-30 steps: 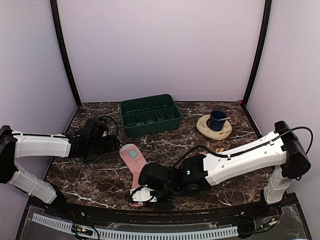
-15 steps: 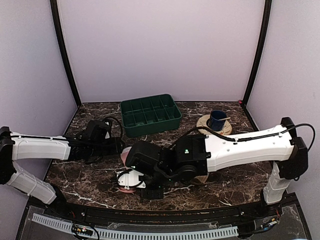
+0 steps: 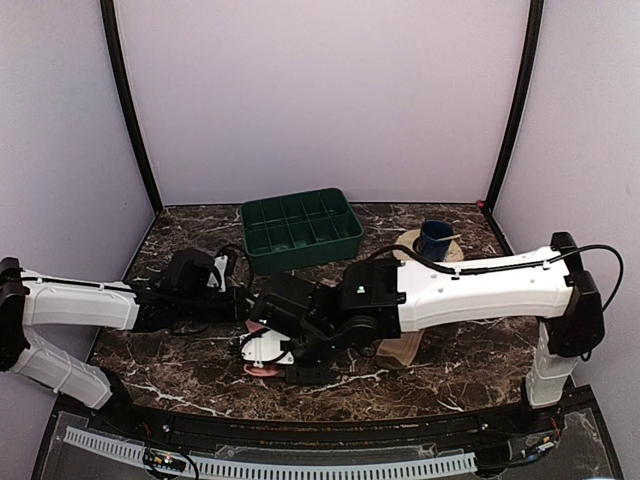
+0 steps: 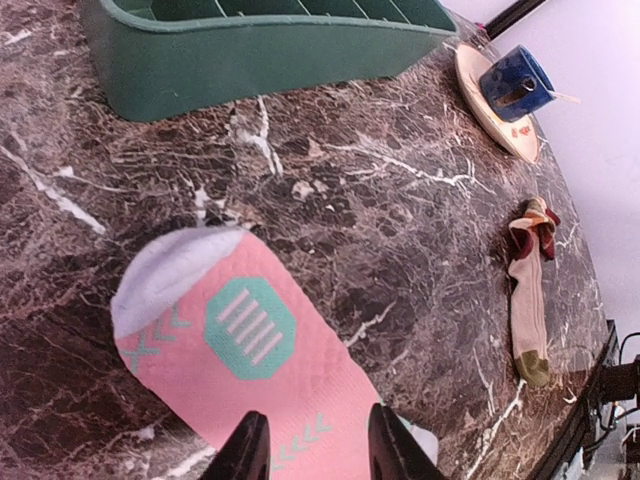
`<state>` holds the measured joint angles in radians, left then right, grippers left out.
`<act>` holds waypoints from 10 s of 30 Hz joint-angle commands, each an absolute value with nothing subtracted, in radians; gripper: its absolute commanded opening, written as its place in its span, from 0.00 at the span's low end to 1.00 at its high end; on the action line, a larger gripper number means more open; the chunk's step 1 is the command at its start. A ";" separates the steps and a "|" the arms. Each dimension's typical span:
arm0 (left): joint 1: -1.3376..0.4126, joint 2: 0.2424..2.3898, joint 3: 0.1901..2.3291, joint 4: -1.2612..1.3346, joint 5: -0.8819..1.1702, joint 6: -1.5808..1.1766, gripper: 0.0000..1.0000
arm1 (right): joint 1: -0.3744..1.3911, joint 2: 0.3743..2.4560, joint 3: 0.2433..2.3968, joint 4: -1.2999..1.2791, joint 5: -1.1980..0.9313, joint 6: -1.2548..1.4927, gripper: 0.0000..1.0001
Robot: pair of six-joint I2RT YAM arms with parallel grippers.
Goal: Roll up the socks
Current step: Fold the sock at the center of the board, then adjust the sock at the center of the board.
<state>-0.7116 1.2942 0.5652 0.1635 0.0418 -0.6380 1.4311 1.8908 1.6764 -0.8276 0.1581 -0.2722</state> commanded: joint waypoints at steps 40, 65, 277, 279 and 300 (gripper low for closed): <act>-0.764 1.344 0.383 0.181 0.275 -1.016 0.00 | 1.308 2.022 1.891 -0.793 0.259 -0.473 0.00; -0.741 1.103 0.285 0.269 0.077 -1.106 0.06 | 1.265 2.074 1.933 -0.689 0.326 -0.592 0.00; -0.511 1.853 0.711 0.428 0.465 -0.863 0.05 | 1.038 2.072 1.125 0.164 -0.515 0.281 0.00; -0.511 1.857 0.700 0.450 0.473 -0.864 0.04 | 1.042 2.062 1.132 0.156 -0.503 0.276 0.01; -0.512 1.994 0.799 0.628 0.674 -0.680 0.00 | 1.011 2.080 1.218 0.357 -0.590 0.266 0.20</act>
